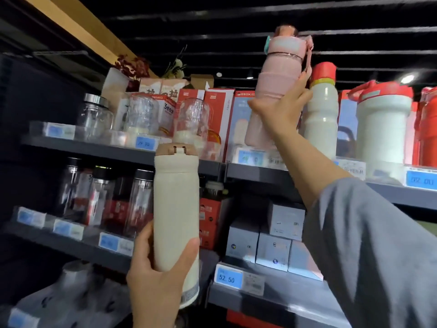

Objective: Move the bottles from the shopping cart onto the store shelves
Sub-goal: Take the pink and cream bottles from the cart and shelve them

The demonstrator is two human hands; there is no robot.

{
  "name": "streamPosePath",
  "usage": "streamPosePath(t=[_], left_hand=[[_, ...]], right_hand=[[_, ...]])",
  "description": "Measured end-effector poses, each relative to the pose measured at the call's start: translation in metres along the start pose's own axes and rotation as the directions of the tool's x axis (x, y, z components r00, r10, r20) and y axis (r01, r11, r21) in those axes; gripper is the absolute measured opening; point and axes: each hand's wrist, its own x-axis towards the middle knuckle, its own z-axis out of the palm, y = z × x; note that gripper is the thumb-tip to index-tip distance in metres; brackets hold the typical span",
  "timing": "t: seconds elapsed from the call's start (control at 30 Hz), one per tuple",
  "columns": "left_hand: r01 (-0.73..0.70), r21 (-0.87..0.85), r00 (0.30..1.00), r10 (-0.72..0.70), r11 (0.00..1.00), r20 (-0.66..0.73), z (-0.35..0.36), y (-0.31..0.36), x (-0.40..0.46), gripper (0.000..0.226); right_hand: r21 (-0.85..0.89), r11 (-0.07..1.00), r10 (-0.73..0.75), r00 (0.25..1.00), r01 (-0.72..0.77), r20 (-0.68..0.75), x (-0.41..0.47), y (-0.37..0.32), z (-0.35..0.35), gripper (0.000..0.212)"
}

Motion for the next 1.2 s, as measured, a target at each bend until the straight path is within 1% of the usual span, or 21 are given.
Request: streamPosePath(t=[0.07,0.17,0.23,0.3,0.43,0.5,0.53,0.63,0.7,0.77,0.9,0.97,1.03,1.1,1.2], left_hand=[[-0.004,0.029,0.999,0.005,1.000,-0.036,-0.006,-0.008,-0.004,0.062],[0.001,0.038,0.997,0.002,0.999,-0.075,-0.008,-0.013,-0.007,0.060],[-0.002,0.032,0.996,0.005,0.999,-0.085,-0.006,-0.016,-0.008,0.060],[-0.001,0.019,0.996,0.002,1.000,-0.093,-0.002,-0.016,-0.009,0.061],[0.005,0.029,0.995,-0.002,1.000,-0.103,0.001,-0.018,-0.017,0.064],[0.011,0.034,0.995,-0.007,0.999,-0.103,0.001,-0.018,-0.021,0.064],[0.011,0.037,0.995,-0.008,0.999,-0.103,0.001,-0.018,-0.023,0.065],[0.023,0.033,0.995,-0.020,0.999,-0.095,0.000,-0.020,-0.026,0.064],[0.037,0.026,0.995,-0.034,0.999,-0.095,0.000,-0.021,-0.027,0.065],[0.050,0.021,0.994,-0.048,0.999,-0.096,0.000,-0.022,-0.027,0.065],[0.064,0.025,0.993,-0.061,0.998,-0.103,-0.004,-0.023,-0.027,0.065],[0.070,0.032,0.991,-0.066,0.997,-0.116,-0.008,-0.024,-0.028,0.065],[0.082,0.041,0.990,-0.076,0.996,-0.121,-0.012,-0.026,-0.029,0.065],[0.089,0.048,0.989,-0.083,0.995,-0.126,-0.015,-0.026,-0.030,0.065],[0.083,0.059,0.989,-0.075,0.995,-0.130,-0.020,-0.028,-0.032,0.064]], right_hand=[[-0.068,0.998,0.025,0.996,-0.018,0.090,-0.002,0.011,0.007,0.125],[-0.148,0.984,0.133,0.965,-0.101,0.226,-0.003,0.016,0.008,0.123],[-0.190,0.972,0.188,0.938,-0.136,0.291,-0.003,0.015,0.006,0.124],[-0.213,0.969,0.195,0.923,-0.128,0.332,-0.003,0.015,0.003,0.123],[-0.265,0.962,0.159,0.925,-0.067,0.345,-0.006,0.016,-0.003,0.127],[-0.275,0.960,0.158,0.924,-0.061,0.348,-0.007,0.018,-0.007,0.129],[-0.272,0.960,0.162,0.921,-0.065,0.353,-0.007,0.020,-0.010,0.127],[-0.228,0.970,0.170,0.907,-0.086,0.384,-0.004,0.023,-0.018,0.113],[-0.209,0.973,0.170,0.910,-0.095,0.378,-0.003,0.024,-0.020,0.111],[-0.216,0.972,0.171,0.918,-0.096,0.359,-0.004,0.025,-0.020,0.114],[-0.304,0.948,0.196,0.926,-0.095,0.322,-0.004,0.023,-0.015,0.123],[-0.358,0.931,0.189,0.928,-0.065,0.322,-0.005,0.022,-0.012,0.125],[-0.396,0.918,0.141,0.940,-0.007,0.311,-0.009,0.022,-0.011,0.124],[-0.421,0.906,0.084,0.953,0.049,0.291,-0.013,0.024,-0.009,0.121],[-0.428,0.900,0.052,0.955,0.082,0.292,-0.020,0.026,-0.010,0.116]])
